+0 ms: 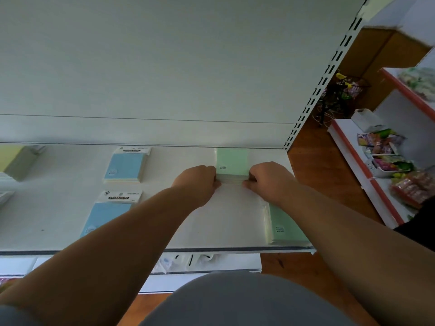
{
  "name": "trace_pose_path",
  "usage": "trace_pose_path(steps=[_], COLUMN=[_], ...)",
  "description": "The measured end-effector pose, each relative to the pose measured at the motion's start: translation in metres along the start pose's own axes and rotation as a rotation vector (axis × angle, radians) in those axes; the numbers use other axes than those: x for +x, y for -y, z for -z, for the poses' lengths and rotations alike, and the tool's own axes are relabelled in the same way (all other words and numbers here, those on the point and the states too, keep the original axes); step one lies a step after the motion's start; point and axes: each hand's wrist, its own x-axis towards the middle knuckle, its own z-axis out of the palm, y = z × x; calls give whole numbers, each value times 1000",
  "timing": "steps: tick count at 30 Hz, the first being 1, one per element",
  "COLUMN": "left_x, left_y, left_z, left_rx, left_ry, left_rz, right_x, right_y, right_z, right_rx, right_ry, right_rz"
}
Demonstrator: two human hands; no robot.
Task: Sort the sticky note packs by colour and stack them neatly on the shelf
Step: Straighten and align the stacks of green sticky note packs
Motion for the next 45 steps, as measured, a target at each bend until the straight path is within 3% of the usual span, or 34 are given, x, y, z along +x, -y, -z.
trace_pose_path(steps=[8, 15, 25, 28, 30, 32, 33, 35, 38, 45], left_x=[1, 1, -3, -12, -18, -19, -16, -14, -13, -14], left_y=[1, 1, -5, -7, -11, -19, -21, -26, -29, -25], left_z=[0, 2, 6, 6, 7, 8, 7, 5, 1, 3], left_rx=[6, 15, -71, -369, -817, -1310, -1409, -1385, -1410, -1377], left_ry=[10, 2, -17, -147, -184, -90, -53, -23, -21, 6], left_rz=[-29, -35, 120, 197, 277, 363, 381, 390, 439, 340], right_x=[-1, 1, 8, -4, -10, -1, 6, 25, 34, 22], right_y=[4, 3, 0, -1, 8, 20, 23, 19, 11, 17], right_z=[0, 1, -1, 4, 5, 2, -4, -19, -31, -19], right_rx=[-174, -94, 42, 259, 642, 1125, 1288, 1424, 1430, 1441], right_ry=[3, 28, 51, -56, -137, -41, 11, 39, 30, -4], right_rz=[33, 13, -101, -205, -340, -462, -511, -536, -528, -491])
